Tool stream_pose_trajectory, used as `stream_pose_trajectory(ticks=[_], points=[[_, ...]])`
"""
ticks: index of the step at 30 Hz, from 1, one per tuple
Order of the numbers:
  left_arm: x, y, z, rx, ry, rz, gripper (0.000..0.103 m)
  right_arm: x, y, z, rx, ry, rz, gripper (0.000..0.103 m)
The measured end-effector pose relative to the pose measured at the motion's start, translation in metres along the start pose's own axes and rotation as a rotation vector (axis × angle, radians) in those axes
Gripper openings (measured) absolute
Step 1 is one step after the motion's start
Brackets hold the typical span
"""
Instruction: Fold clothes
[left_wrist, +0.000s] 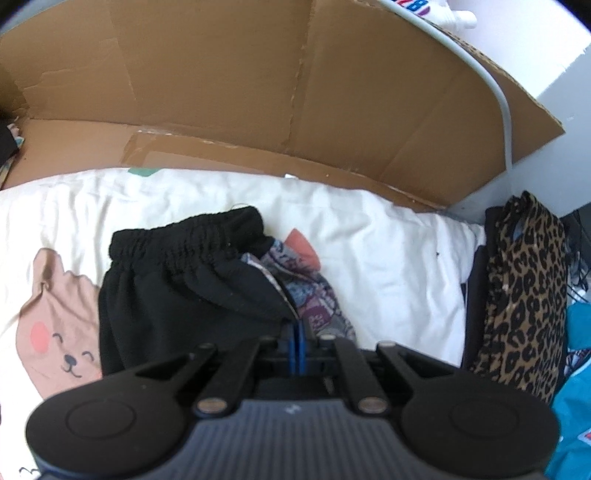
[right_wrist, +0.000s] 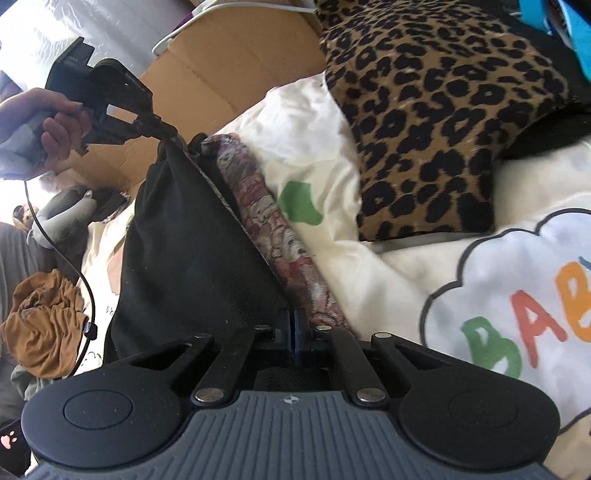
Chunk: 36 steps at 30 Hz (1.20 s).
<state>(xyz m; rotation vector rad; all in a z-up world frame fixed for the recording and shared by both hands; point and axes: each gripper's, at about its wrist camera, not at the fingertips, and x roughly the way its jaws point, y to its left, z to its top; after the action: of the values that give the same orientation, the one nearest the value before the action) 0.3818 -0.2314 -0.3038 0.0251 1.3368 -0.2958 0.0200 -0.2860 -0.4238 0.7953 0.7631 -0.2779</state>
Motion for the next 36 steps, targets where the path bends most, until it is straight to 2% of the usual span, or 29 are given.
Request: stream_pose_trajectory(ticks=[5, 17, 19, 20, 22, 24, 26, 28, 30, 36], points=[[0.015, -0.002, 0.005, -0.049, -0.001, -0.033, 0.002, -0.002, -0.003, 0.001, 0.003, -0.011, -0.020, 0.000], [0.056, -0.012, -0.002, -0.054, -0.013, -0.053, 0.003, 0.000, -0.006, -0.002, 0.006, 0.003, -0.076, 0.000], [0.062, -0.010, -0.001, -0.078, 0.009, -0.060, 0.012, 0.000, -0.008, -0.003, 0.007, 0.007, -0.086, 0.000], [0.062, -0.008, 0.000, -0.095, 0.018, -0.080, 0.019, 0.001, -0.008, -0.003, 0.005, 0.009, -0.091, 0.000], [0.054, -0.007, 0.006, -0.084, 0.010, -0.092, 0.021, -0.002, -0.009, -0.005, -0.001, 0.006, -0.094, 0.001], [0.045, -0.006, 0.012, -0.063, 0.001, -0.098, 0.036, -0.006, -0.008, -0.006, 0.003, -0.002, -0.096, 0.004], [0.034, -0.004, 0.018, -0.043, -0.013, -0.090, 0.046, -0.009, -0.008, -0.007, 0.013, -0.005, -0.099, 0.004], [0.026, -0.001, 0.023, -0.035, -0.032, -0.067, 0.047, -0.011, -0.007, -0.008, 0.017, -0.008, -0.101, 0.004], [0.026, 0.005, 0.026, -0.050, -0.016, -0.048, 0.047, -0.012, -0.006, -0.008, 0.016, -0.008, -0.102, 0.004], [0.039, 0.019, 0.024, -0.113, -0.016, 0.006, 0.050, -0.011, -0.010, -0.012, 0.032, 0.005, -0.106, 0.004]])
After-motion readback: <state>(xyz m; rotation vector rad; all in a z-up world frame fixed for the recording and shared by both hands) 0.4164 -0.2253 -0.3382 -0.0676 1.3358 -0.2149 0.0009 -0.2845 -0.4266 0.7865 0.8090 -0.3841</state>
